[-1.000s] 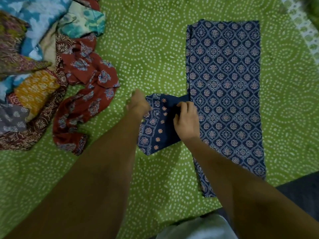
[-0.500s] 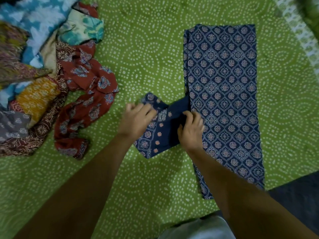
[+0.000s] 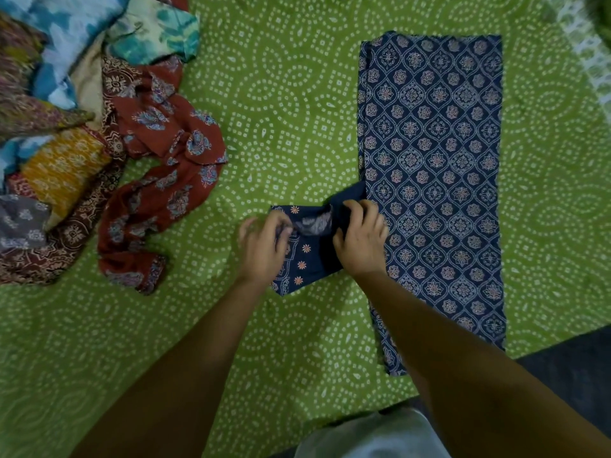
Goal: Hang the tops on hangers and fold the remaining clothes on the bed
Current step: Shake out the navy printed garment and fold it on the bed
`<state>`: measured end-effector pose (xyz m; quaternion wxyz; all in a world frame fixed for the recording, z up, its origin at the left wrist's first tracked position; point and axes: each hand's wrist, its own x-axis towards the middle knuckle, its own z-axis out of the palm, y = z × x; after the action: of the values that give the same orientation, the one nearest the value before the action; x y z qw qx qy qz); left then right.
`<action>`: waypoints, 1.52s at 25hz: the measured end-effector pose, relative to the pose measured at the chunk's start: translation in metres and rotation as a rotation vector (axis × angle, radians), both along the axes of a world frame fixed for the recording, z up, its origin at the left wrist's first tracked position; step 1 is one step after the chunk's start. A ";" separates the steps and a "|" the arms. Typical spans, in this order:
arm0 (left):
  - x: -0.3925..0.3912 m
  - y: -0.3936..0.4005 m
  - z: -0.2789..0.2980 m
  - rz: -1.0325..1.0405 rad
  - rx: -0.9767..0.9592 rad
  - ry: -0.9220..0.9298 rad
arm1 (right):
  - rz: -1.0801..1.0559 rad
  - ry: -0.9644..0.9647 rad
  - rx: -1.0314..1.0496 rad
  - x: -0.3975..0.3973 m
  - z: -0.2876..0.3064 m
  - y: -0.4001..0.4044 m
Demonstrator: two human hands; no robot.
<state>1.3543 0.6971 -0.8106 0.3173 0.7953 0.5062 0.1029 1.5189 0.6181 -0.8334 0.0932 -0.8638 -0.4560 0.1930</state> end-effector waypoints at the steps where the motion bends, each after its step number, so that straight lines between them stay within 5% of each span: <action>1: 0.010 0.002 0.007 0.134 -0.044 -0.102 | -0.032 0.015 0.032 -0.002 0.001 -0.001; 4: 0.035 0.012 0.022 0.421 -0.198 -0.416 | -0.065 0.056 0.037 -0.011 0.005 -0.009; 9: 0.037 0.016 0.001 0.850 -0.576 -0.247 | 0.063 0.041 -0.115 -0.018 0.001 -0.016; 15: 0.011 -0.010 -0.006 0.525 -0.372 -0.333 | 0.389 -0.294 0.023 -0.017 -0.013 0.005; 19: -0.014 -0.028 -0.004 0.429 -0.323 -0.294 | 0.406 -0.341 0.077 -0.010 -0.010 0.006; 24: -0.018 -0.056 -0.009 0.427 -0.347 -0.212 | 0.502 -0.255 -0.040 -0.013 -0.007 -0.027; 28: -0.009 -0.062 -0.020 0.577 -0.342 0.025 | 0.623 0.045 -0.273 -0.018 -0.005 -0.040; 30: -0.006 -0.061 -0.023 0.721 -0.369 0.158 | 0.466 0.101 -0.119 -0.009 -0.001 -0.046; 33: -0.005 -0.059 -0.029 0.896 -0.375 0.211 | -0.316 0.146 0.119 0.023 -0.006 -0.051; 35: -0.005 -0.060 -0.037 0.884 -0.409 0.198 | -0.610 0.434 0.029 0.041 -0.014 -0.047; 38: -0.008 -0.060 -0.050 0.811 -0.478 0.219 | -0.170 0.513 -0.336 0.035 -0.015 -0.040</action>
<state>1.3461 0.6369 -0.8605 0.3702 0.4448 0.8154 0.0146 1.5541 0.5784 -0.8487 0.0769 -0.8253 -0.3054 0.4687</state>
